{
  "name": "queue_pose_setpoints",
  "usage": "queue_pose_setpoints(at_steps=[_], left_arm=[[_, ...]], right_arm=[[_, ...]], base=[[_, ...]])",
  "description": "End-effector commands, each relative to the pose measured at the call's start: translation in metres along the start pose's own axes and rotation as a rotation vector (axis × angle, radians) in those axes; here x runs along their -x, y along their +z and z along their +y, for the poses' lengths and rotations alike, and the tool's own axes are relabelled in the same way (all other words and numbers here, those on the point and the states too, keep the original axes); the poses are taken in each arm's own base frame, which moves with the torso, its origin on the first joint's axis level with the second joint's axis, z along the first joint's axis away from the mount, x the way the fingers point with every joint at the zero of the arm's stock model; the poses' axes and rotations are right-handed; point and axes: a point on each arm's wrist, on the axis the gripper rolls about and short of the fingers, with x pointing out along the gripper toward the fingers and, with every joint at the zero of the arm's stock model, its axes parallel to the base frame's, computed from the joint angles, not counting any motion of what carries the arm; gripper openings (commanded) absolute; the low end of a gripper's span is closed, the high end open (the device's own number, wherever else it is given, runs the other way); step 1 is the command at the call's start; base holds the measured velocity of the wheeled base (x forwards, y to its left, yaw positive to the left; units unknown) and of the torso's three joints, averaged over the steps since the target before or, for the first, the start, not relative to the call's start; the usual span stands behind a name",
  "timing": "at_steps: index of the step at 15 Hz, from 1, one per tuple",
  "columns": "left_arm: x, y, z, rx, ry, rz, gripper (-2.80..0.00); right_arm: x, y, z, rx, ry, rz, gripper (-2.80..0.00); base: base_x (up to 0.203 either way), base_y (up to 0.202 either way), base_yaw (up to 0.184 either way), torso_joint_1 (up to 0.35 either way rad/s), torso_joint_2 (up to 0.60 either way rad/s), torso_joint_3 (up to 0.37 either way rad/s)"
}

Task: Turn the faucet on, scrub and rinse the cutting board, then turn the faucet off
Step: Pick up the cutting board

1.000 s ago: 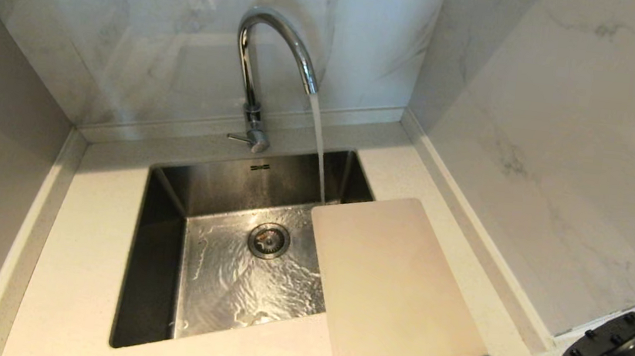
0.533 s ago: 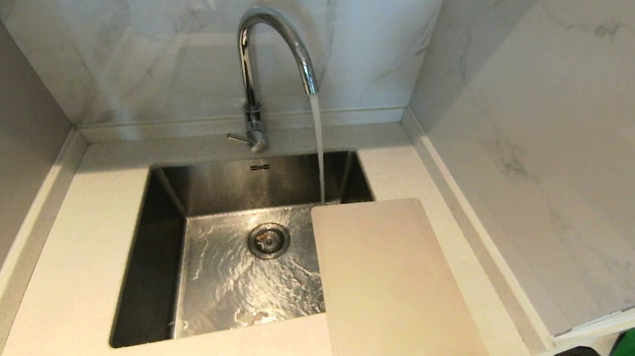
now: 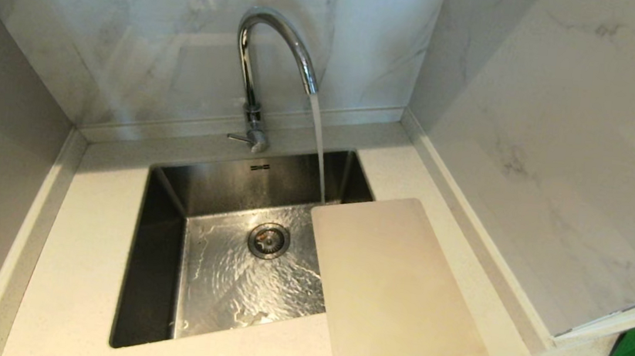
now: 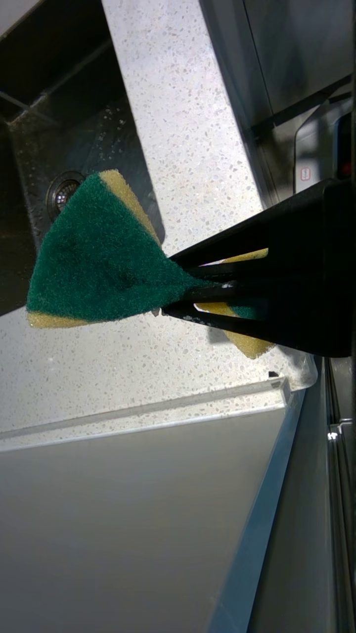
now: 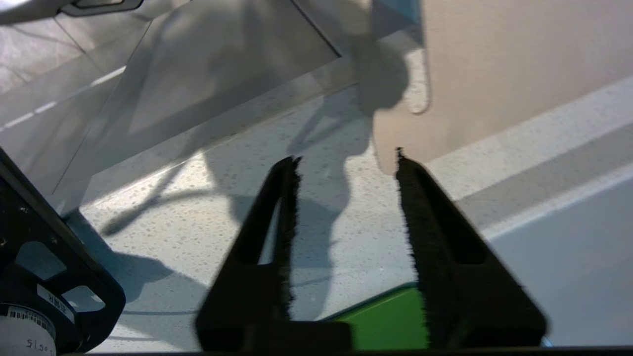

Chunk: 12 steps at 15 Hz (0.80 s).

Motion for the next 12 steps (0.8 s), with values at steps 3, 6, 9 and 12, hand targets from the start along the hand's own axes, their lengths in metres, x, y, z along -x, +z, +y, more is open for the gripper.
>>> queue_pose_setpoints(at_steps=[3, 6, 9, 12], left_arm=[[0.000, 0.000, 0.000, 0.000, 0.002, 0.000, -2.80], [0.000, 0.000, 0.000, 0.001, 0.002, 0.000, -2.80], [0.000, 0.000, 0.000, -0.001, 0.002, 0.000, -2.80], [0.000, 0.000, 0.000, 0.001, 0.002, 0.000, -2.80]], right_arm=[[-0.017, 0.000, 0.016, 0.052, 0.035, -0.107, 0.00], [-0.026, 0.008, 0.017, 0.074, 0.065, -0.136, 0.00], [-0.028, 0.009, 0.020, 0.115, 0.113, -0.175, 0.00], [-0.029, 0.009, 0.020, 0.147, 0.121, -0.177, 0.00]], base=[[0.000, 0.000, 0.000, 0.000, 0.00, 0.000], [0.000, 0.000, 0.000, 0.000, 0.00, 0.000], [0.000, 0.000, 0.000, 0.000, 0.00, 0.000], [0.000, 0.000, 0.000, 0.000, 0.00, 0.000]])
